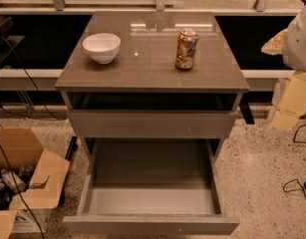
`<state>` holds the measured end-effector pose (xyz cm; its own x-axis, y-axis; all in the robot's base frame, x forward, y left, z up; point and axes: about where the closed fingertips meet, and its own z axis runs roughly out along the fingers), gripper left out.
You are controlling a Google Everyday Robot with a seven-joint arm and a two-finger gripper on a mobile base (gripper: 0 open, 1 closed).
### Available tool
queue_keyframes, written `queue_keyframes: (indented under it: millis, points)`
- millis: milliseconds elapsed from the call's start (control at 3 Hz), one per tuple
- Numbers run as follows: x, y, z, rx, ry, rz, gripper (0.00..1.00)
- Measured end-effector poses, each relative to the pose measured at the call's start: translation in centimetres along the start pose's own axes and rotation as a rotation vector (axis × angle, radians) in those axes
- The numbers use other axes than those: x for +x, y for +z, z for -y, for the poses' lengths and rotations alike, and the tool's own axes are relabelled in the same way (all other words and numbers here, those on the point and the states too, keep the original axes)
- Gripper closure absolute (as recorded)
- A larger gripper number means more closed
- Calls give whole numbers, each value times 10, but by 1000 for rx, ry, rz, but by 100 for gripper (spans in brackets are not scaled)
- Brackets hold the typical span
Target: Place orange can into middle drawer
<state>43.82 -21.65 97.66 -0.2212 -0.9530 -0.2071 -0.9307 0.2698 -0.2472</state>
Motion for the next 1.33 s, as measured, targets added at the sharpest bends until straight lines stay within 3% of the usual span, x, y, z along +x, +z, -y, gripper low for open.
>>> queue_keyframes:
  millis: [333,667,1000,1333]
  points:
    - [-1,-1,1,6,0,3,0]
    - [-9,10,16,14,32,66,0]
    - [-26,33,59,20,92,163,0]
    - [-37,46,91,27,111,199,0]
